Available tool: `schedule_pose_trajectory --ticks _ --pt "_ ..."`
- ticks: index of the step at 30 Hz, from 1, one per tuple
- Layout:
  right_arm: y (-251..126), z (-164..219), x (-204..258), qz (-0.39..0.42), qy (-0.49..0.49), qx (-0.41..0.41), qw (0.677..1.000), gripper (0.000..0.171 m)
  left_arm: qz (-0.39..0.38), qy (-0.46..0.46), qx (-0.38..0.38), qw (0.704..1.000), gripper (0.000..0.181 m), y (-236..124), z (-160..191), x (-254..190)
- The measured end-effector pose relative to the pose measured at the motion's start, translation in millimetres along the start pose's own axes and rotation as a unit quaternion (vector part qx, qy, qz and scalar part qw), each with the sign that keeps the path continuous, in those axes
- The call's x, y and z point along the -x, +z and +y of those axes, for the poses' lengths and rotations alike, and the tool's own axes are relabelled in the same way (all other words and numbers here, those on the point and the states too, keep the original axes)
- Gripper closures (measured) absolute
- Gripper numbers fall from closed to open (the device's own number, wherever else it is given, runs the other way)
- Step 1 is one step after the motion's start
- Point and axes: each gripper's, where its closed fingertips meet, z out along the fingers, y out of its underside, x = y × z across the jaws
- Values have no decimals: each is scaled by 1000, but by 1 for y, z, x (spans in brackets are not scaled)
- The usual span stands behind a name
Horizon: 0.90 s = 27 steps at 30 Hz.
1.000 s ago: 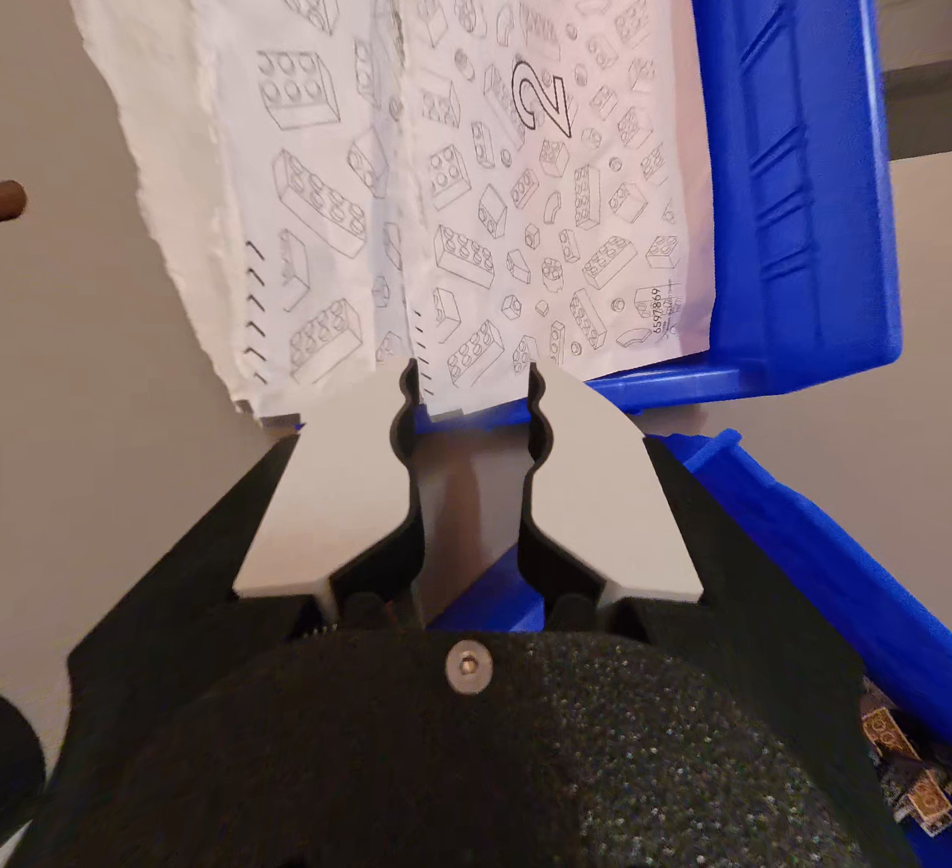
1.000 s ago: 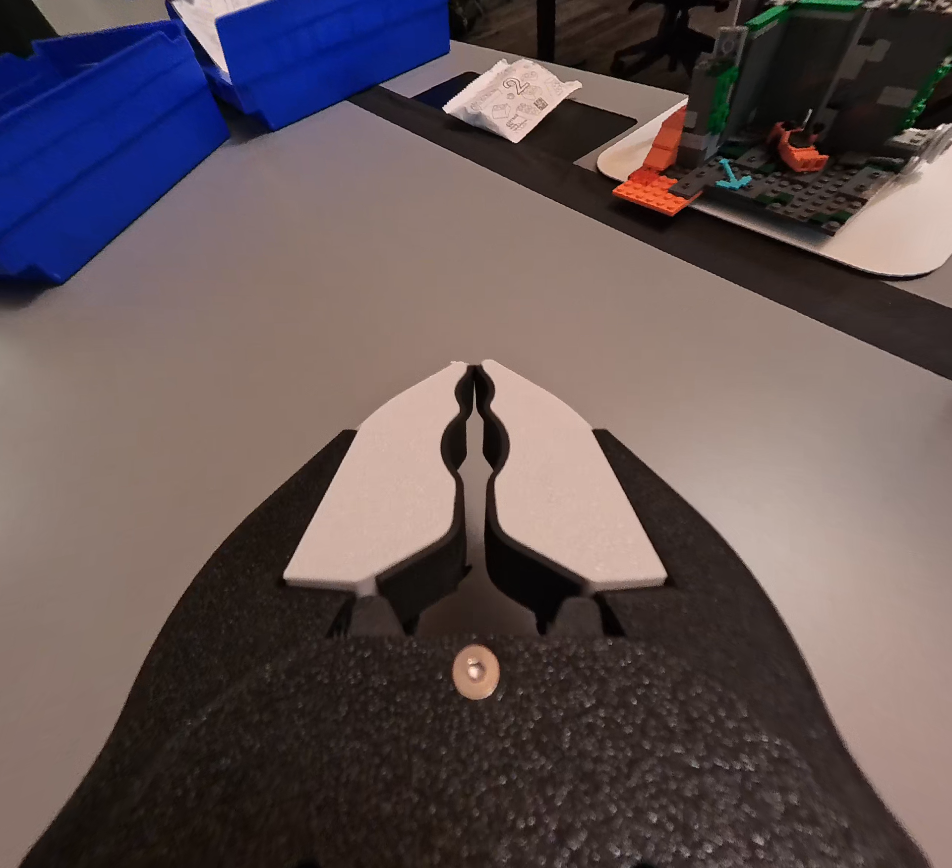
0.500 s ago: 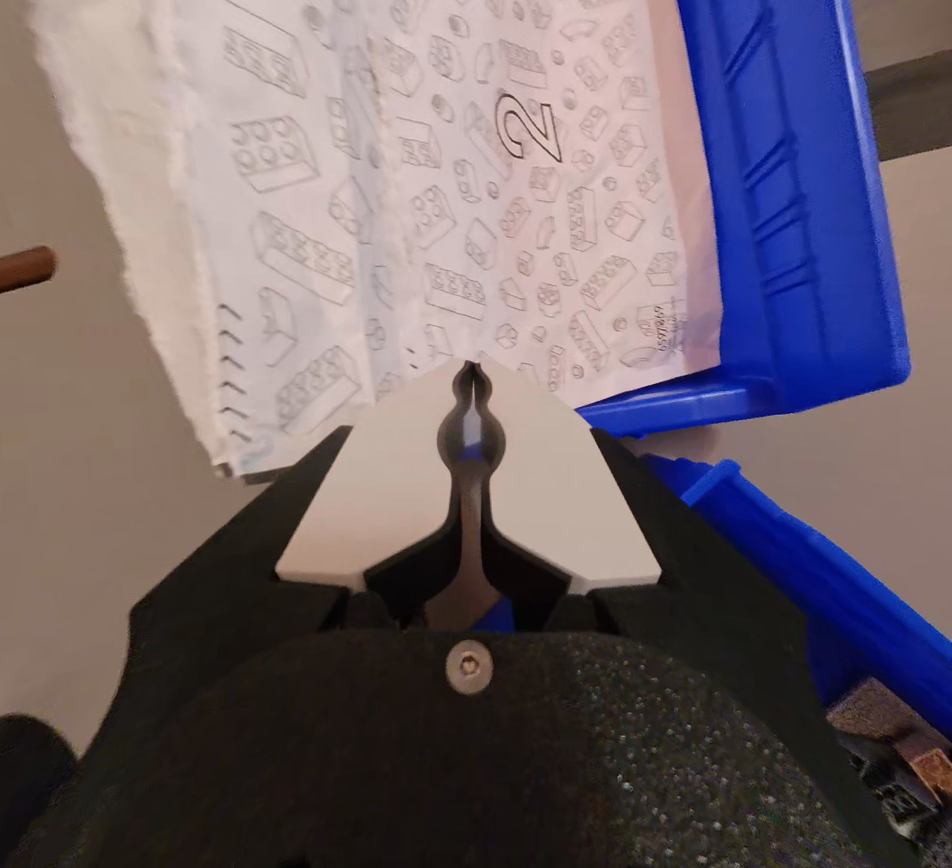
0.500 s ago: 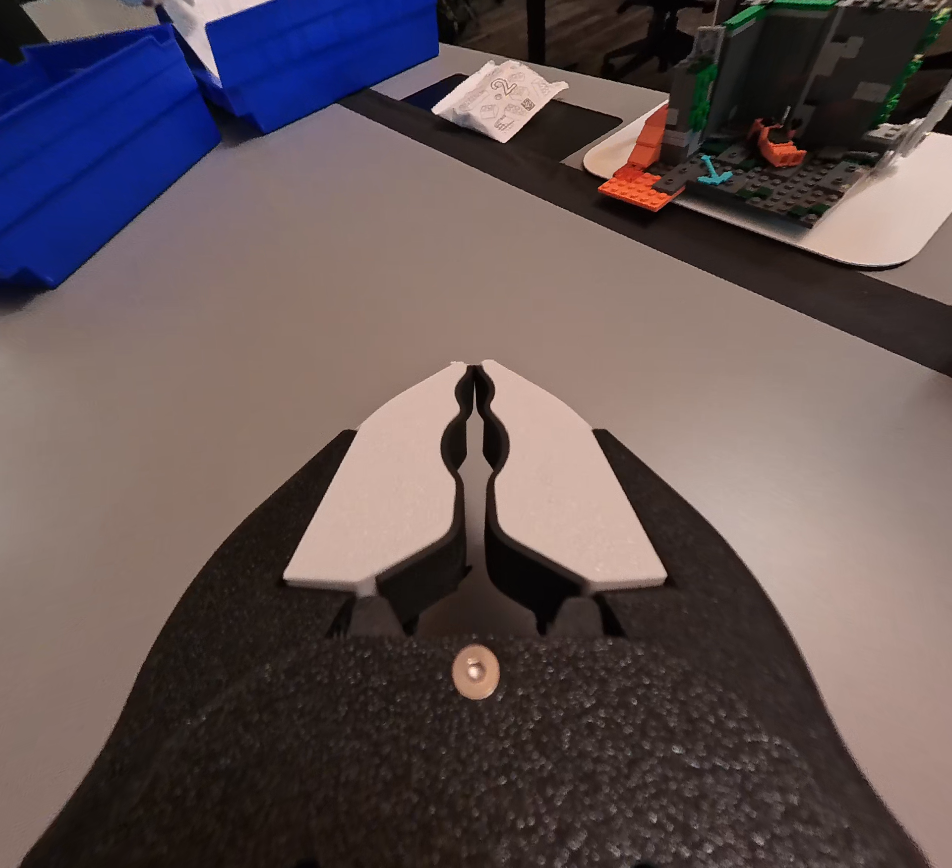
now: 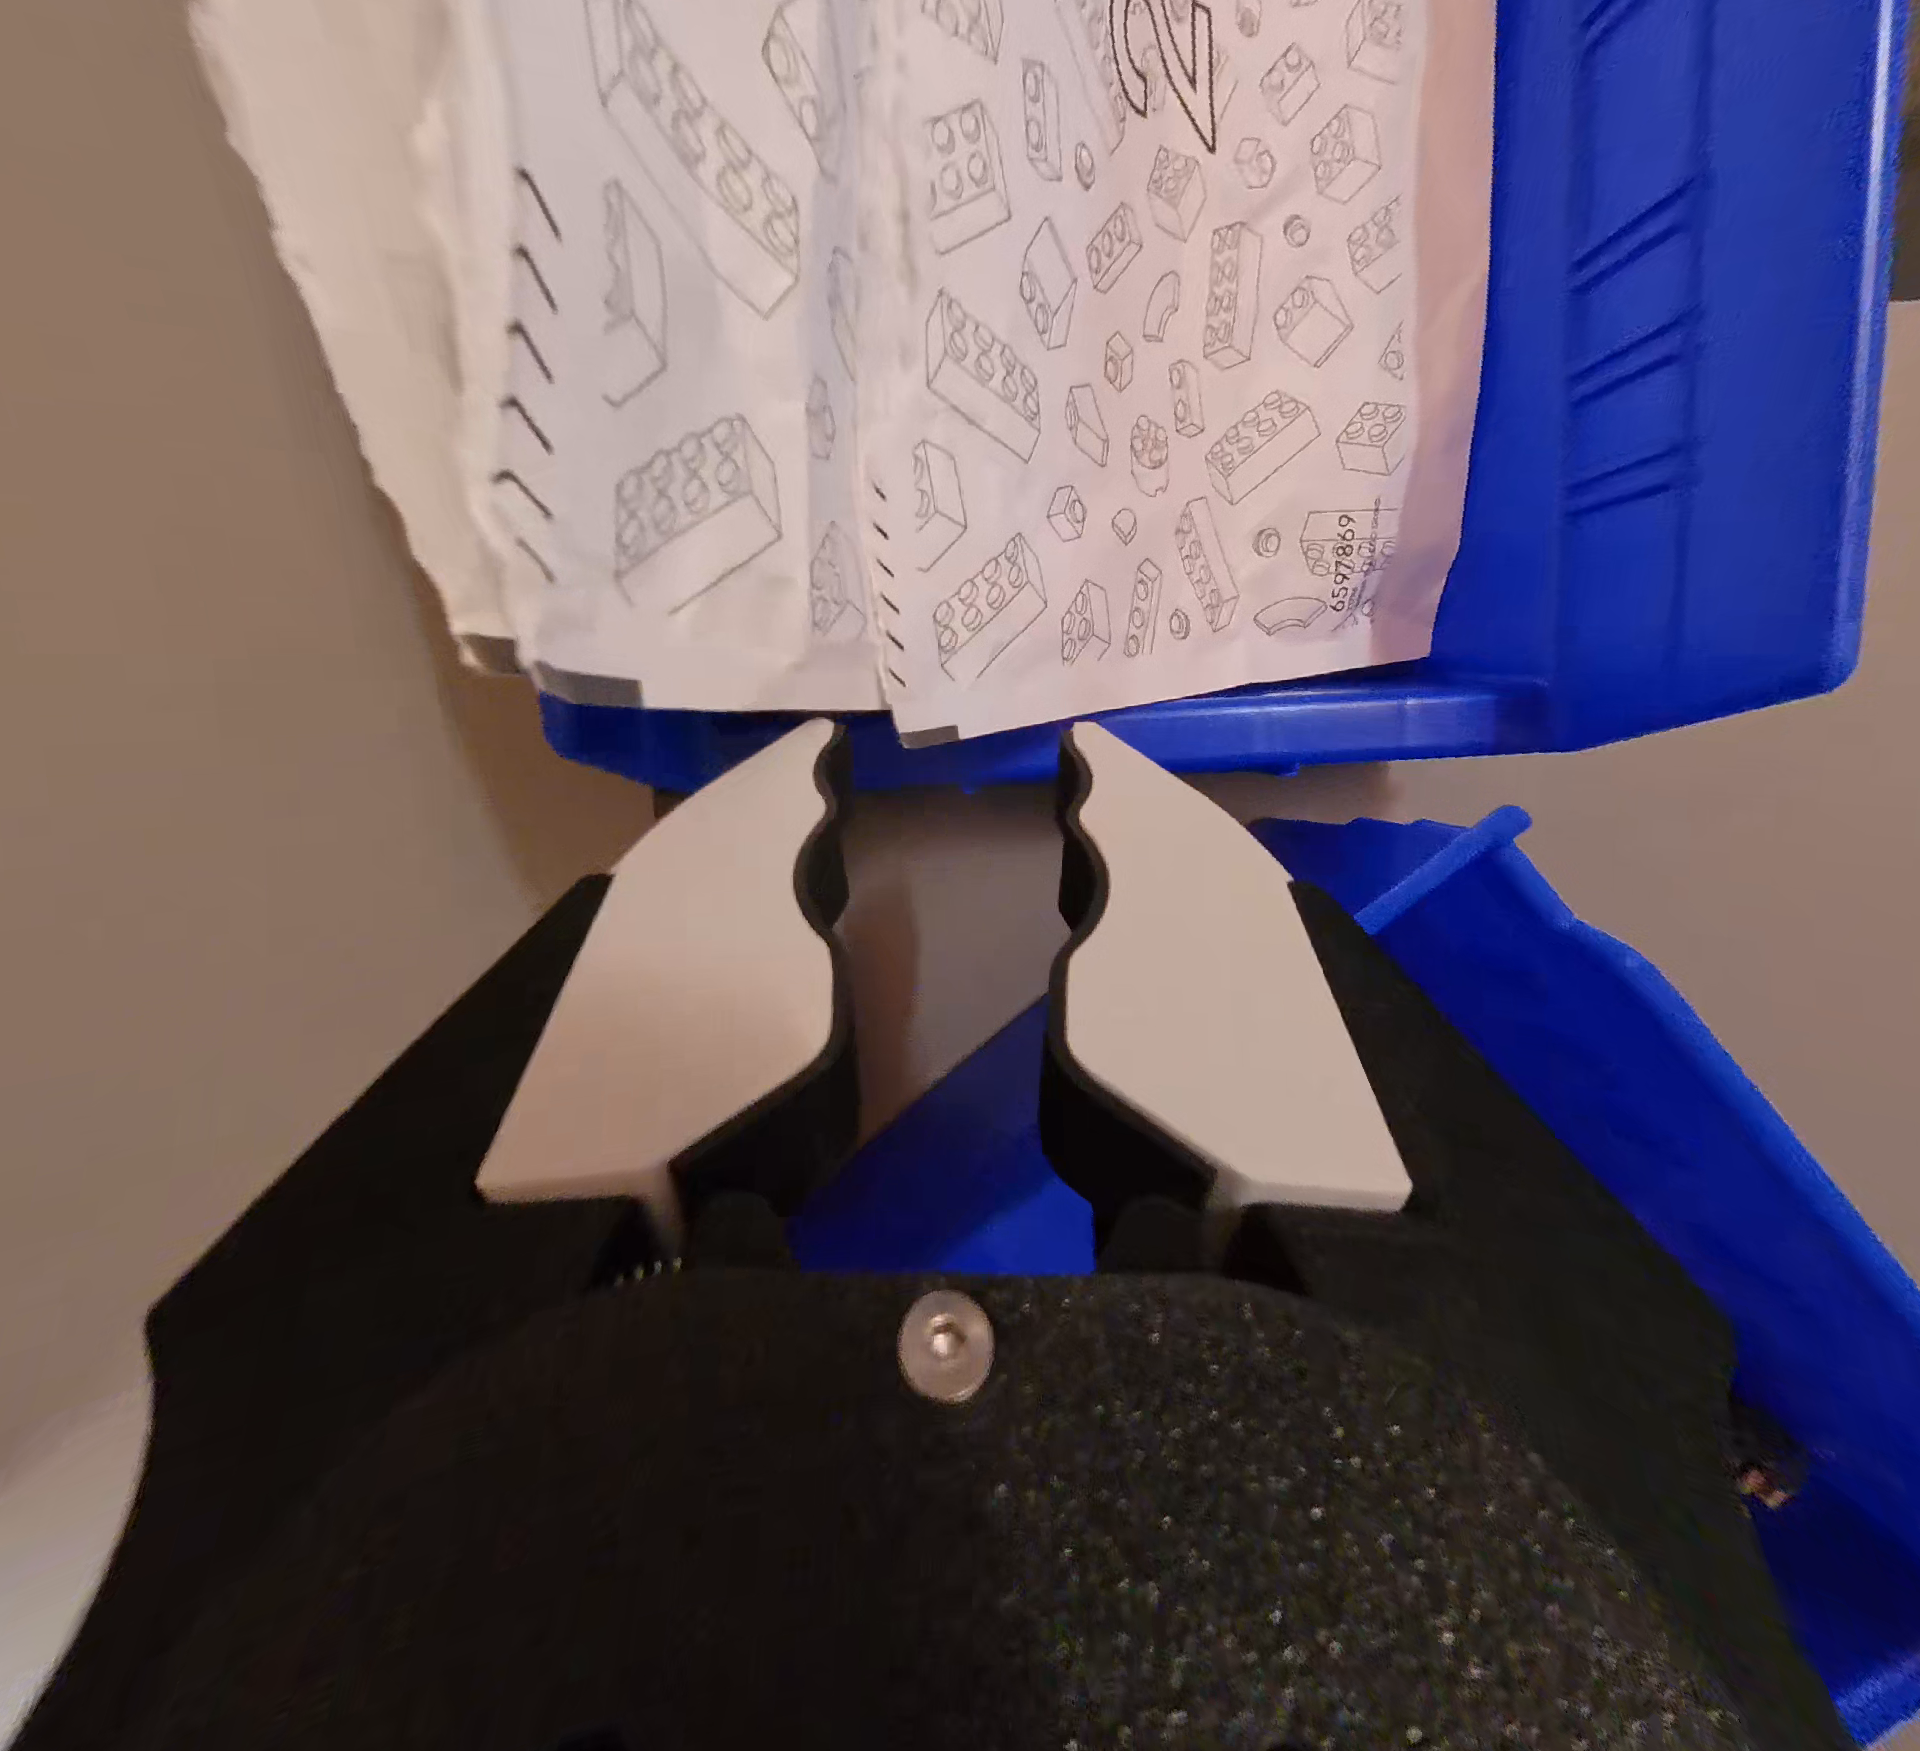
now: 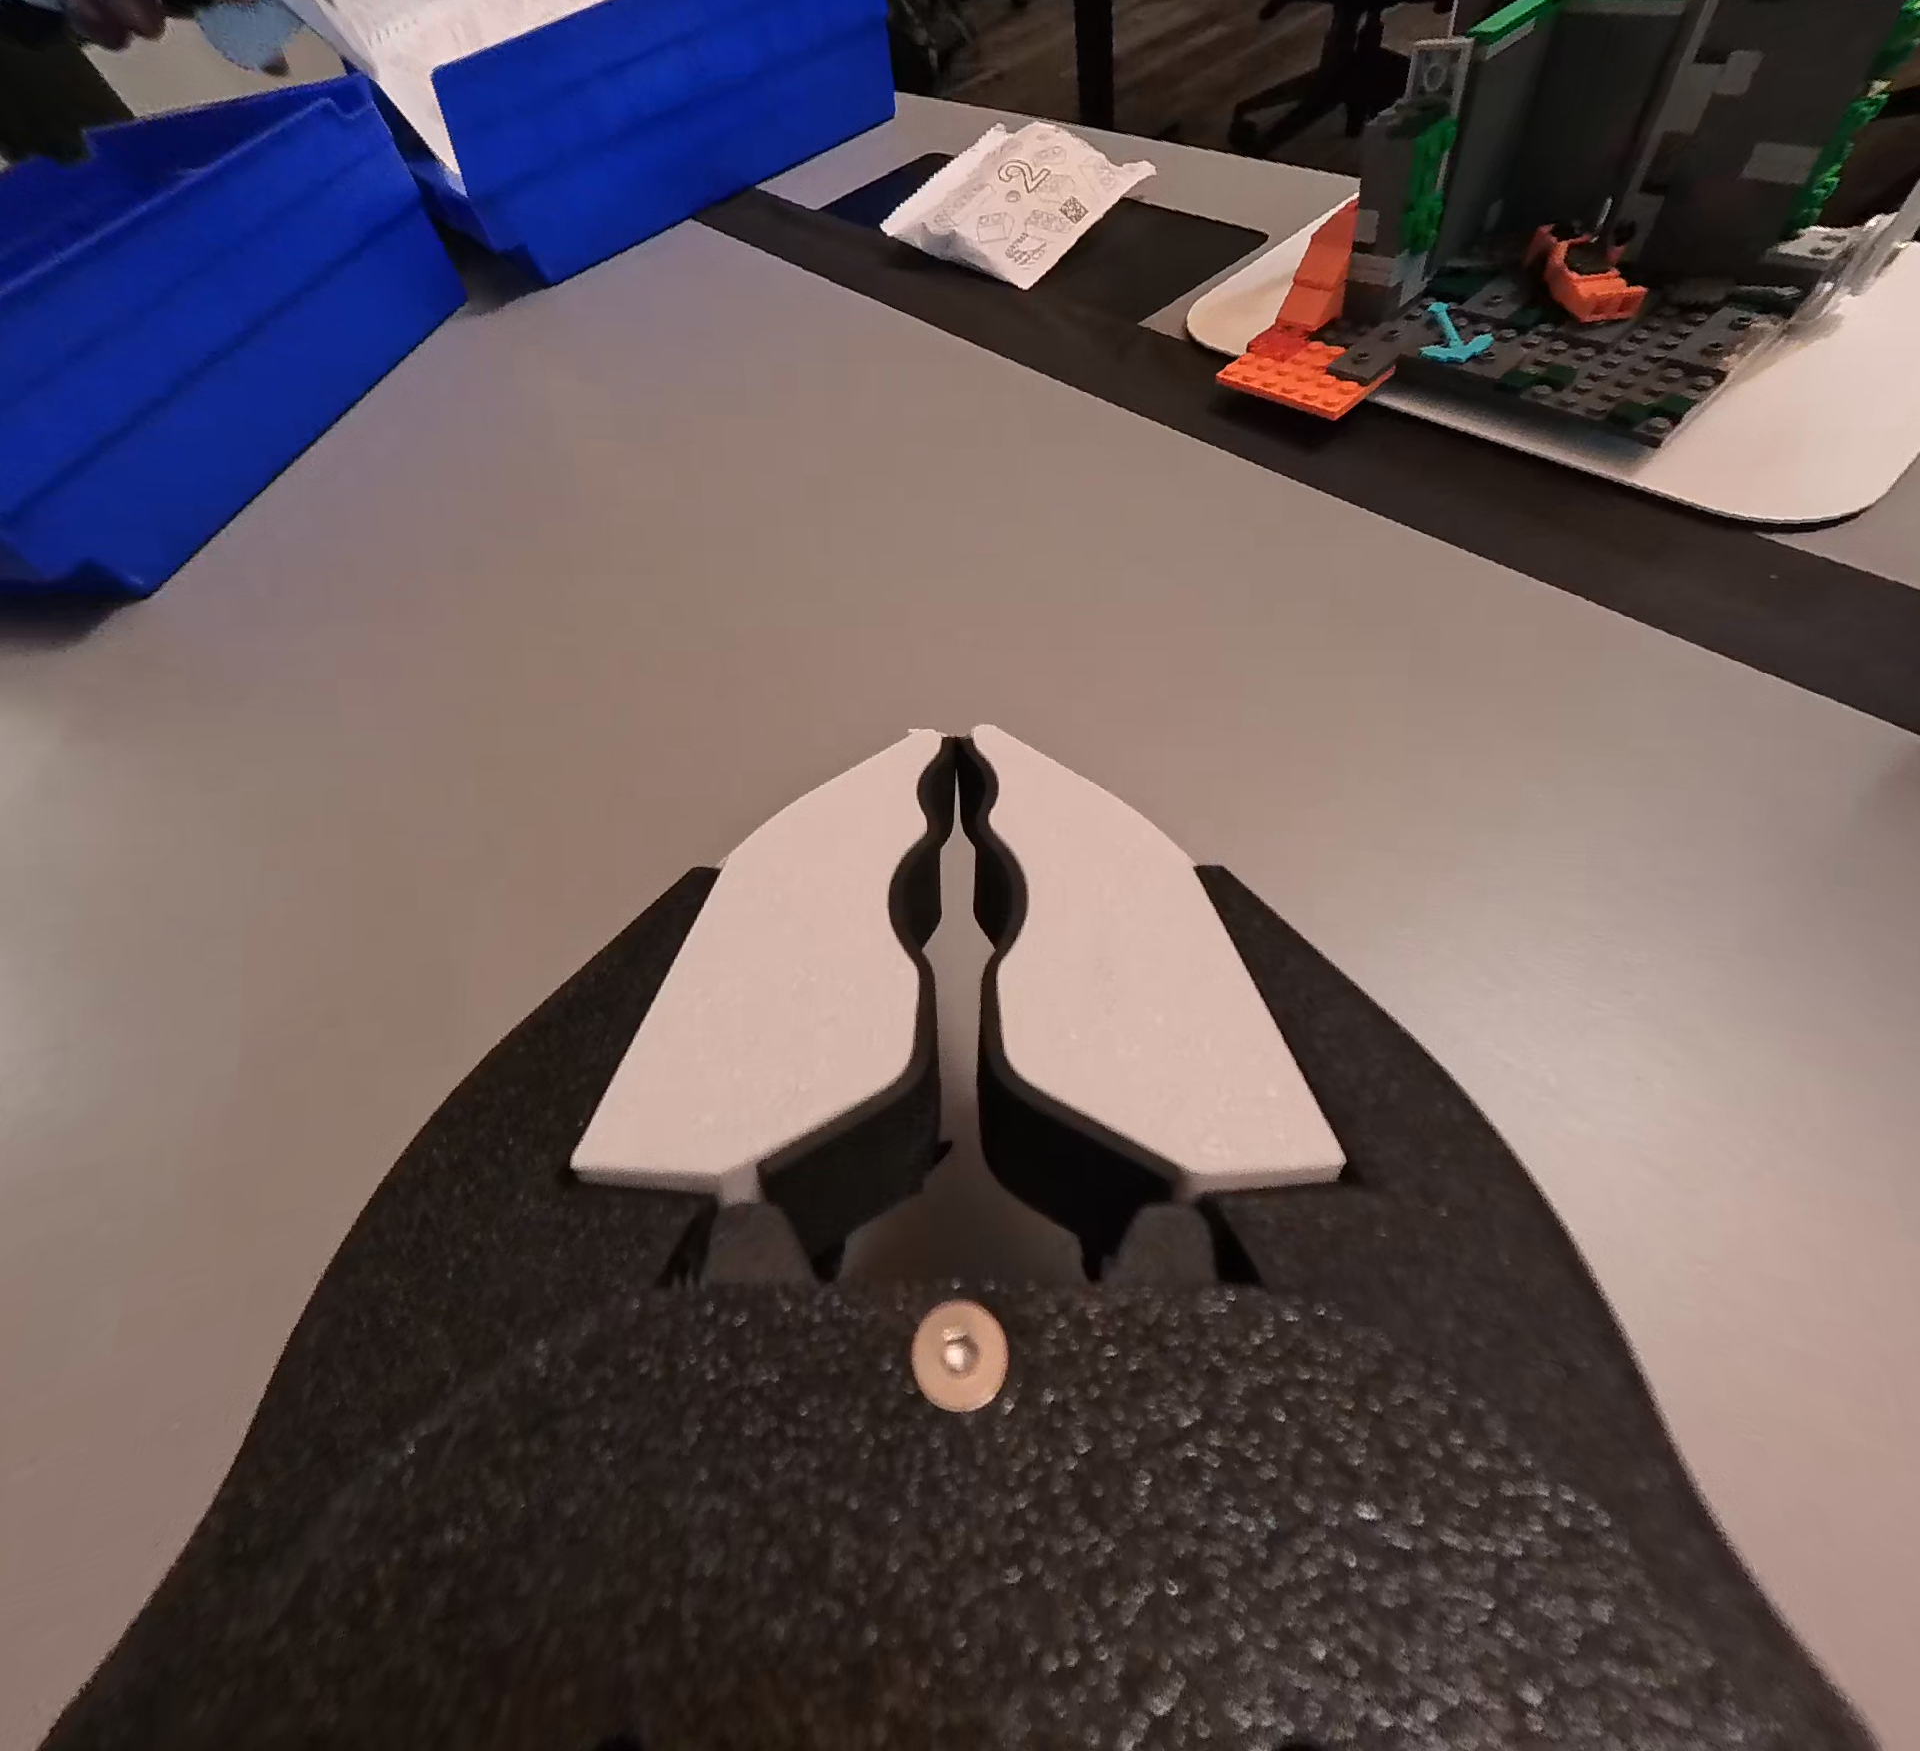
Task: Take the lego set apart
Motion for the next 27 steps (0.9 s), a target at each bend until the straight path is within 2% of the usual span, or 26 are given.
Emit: schedule_pose_trajectory --ticks 3,6,9,13,16,21,24,27 --pt "0 1 -1 2 2 0 1000 171 14 -2 -4 1000 155 4 -2 -5" --pt "1 2 -1 1 5 2 1000 171 11 -21 -17 1000 179 3 -9 -4" --pt "1 3 -2 3 2 4 1000 171 28 -54 -11 998 181 -1 -9 -8" --pt "-1 0 -3 2 8 0 1000 171 15 -54 -10 998 181 -15 -9 -11" --pt "-4 -2 -4 3 11 -4 1000 171 -21 -20 -2 1000 181 -28 -9 -15" --pt "-9 -9 -3 4 11 -15 1000 171 -89 64 -60 992 181 -68 -42 -28" --pt "-13 -13 -2 5 10 -21 1000 171 -137 116 -113 977 180 -108 -75 -41" --pt "-16 -16 -1 4 9 -24 1000 171 -153 154 -159 963 180 -151 -106 -71"
